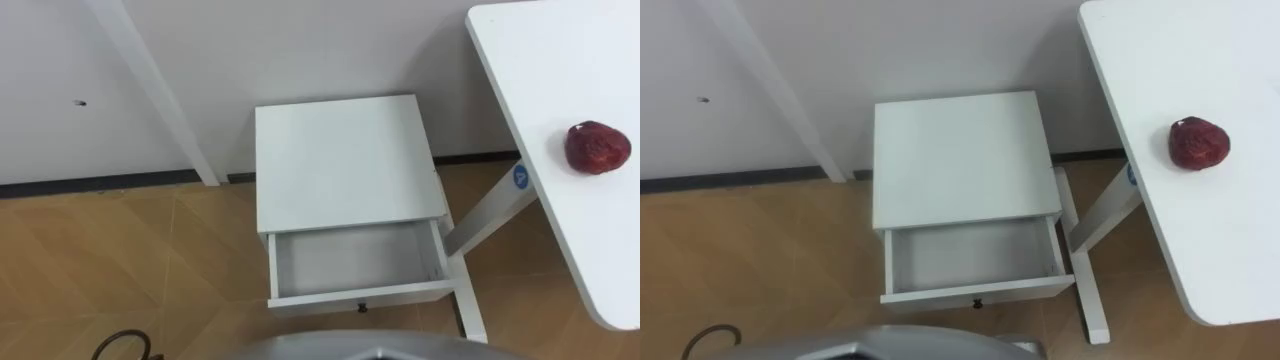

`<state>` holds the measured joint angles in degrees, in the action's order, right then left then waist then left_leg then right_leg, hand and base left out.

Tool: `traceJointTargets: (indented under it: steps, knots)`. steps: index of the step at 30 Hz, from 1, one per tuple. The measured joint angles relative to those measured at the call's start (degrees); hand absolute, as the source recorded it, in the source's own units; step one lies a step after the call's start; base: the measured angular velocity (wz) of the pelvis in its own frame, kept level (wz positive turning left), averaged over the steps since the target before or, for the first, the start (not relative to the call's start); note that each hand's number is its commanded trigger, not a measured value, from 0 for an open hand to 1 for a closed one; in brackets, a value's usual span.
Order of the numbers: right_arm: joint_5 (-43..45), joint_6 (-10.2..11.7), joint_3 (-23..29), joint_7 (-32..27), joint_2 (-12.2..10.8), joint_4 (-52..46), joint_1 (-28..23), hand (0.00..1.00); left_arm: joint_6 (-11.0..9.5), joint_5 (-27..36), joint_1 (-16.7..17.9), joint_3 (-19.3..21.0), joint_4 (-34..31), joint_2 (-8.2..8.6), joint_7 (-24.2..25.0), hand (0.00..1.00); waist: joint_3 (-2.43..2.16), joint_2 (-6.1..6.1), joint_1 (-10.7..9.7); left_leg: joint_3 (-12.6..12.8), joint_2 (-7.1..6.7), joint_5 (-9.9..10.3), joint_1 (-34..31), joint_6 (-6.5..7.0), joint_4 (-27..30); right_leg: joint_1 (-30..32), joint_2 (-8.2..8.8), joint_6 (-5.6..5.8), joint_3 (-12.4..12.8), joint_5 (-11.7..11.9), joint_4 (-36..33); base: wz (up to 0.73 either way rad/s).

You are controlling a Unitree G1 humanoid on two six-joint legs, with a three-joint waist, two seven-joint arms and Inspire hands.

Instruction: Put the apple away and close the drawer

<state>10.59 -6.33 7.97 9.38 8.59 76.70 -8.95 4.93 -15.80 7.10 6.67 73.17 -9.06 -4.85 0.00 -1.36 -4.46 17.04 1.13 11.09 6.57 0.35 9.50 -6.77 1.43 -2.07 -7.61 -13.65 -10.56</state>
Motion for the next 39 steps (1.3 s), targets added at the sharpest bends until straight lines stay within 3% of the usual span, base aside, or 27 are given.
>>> traceJointTargets:
  steps: [11,18,21,26,31,34,39]
  knots:
    - [-3.24,0.05,0.74,-0.41,0.00,-0.26,0.41,0.00,-0.26,-0.06,0.13,0.73,-0.10,0.00,0.00,0.00,0.04,-0.09,0.00,0.04,0.02,0.00,0.04,0.00,0.03,-0.02,-0.02,0.00,0.03,0.00,-0.08,0.00]
    - [-15.28,0.02,3.65,-3.39,-0.01,0.35,-1.73,0.00,-0.59,0.63,0.58,3.04,0.60,0.07,-2.43,0.00,0.28,-0.07,-0.08,0.17,0.06,0.00,0.74,0.00,-0.03,-0.16,-0.12,-0.01,1.11,-0.01,-0.42,-0.07]
    - [-24.10,0.05,8.84,-4.40,-0.45,0.96,-3.98,0.00,-1.52,0.65,1.44,8.53,0.71,0.09,-2.80,0.00,0.33,-0.21,-0.52,0.16,0.10,0.11,1.12,-0.17,-0.07,-0.46,-0.20,-0.01,1.48,-0.02,-0.40,-0.09]
    - [-48.28,1.82,20.44,-7.50,-0.63,0.92,-5.23,0.00,-2.41,1.83,3.14,10.74,1.01,0.00,-4.70,0.00,0.40,-0.47,-2.23,1.17,0.27,0.64,1.46,-0.43,-0.07,-0.13,-0.71,-0.02,2.87,0.02,-0.44,-0.14]
    - [-70.30,4.20,31.19,-10.44,-0.47,-0.67,-3.79,0.00,-3.48,2.85,3.71,15.72,2.22,-0.97,-5.89,0.00,0.25,-1.56,-3.44,1.81,0.70,1.10,1.89,-0.61,-0.12,0.20,-0.90,-0.12,3.22,-0.12,-1.20,-0.10]
    - [-78.30,6.19,34.94,-13.36,-0.06,-1.99,-2.80,0.00,-3.89,2.81,3.87,17.02,1.96,-1.14,-6.00,0.00,0.08,-1.85,-3.48,1.82,0.39,1.11,1.74,-0.59,0.07,0.32,-0.89,-0.10,3.72,-0.11,-1.25,-0.02]
    - [-82.89,8.07,36.27,-18.15,0.55,-6.14,-2.53,0.00,-4.00,2.78,3.79,17.44,1.35,-2.11,-6.00,0.00,0.04,-1.88,-3.78,1.81,0.34,1.11,1.61,-0.59,0.30,0.37,-0.90,-0.12,3.80,-0.13,-1.34,0.00]
